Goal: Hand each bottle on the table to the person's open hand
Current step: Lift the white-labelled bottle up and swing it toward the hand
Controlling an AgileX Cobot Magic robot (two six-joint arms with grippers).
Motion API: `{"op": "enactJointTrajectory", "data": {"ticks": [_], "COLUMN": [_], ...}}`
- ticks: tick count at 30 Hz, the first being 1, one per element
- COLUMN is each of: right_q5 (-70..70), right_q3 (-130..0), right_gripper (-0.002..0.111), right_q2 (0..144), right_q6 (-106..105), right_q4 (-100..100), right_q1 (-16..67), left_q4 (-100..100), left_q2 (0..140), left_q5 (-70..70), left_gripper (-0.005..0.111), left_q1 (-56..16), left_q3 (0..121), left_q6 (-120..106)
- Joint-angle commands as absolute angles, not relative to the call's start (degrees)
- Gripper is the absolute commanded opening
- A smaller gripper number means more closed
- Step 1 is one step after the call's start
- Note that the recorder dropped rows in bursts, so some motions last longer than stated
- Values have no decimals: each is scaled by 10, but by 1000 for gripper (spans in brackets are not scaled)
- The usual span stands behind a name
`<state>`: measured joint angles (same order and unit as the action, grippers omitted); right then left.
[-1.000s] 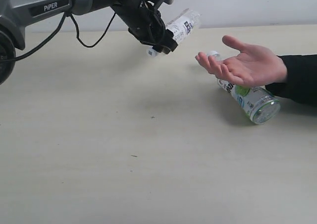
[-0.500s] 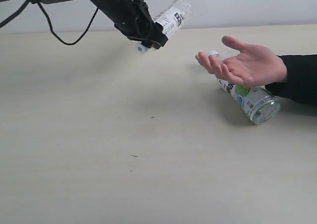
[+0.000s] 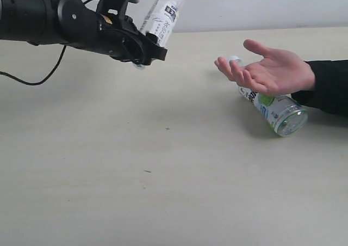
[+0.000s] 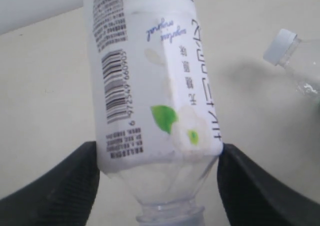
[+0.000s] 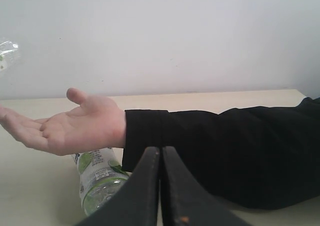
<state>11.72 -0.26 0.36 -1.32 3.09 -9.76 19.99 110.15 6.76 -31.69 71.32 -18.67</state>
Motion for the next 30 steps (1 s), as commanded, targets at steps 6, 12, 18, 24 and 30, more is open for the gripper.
{"op": "enactJointTrajectory", "data": {"ticks": [6,12,18,24,30], "right_q5": [115,115,115,115,115], "right_q3": [0,0,0,0,0], "right_gripper": [1,1,1,1,1], "right_q2": [0,0,0,0,0], "right_q6": [-13,-13,-13,-13,-13], "right_q4": [29,29,29,29,29], "right_q1": [-100,-100,-100,-100,-100], "left_q4": [160,59,61,132,218], "left_q2": [1030,1007,1007,1007,1016], "left_q5": [53,152,220,252,281], "left_gripper": [0,0,0,0,0], "left_q1": [-385,-399,-400,-400,-415], "left_q3": [708,763,833,863,867], "left_q6": [-194,-263,-510,-490,-281]}}
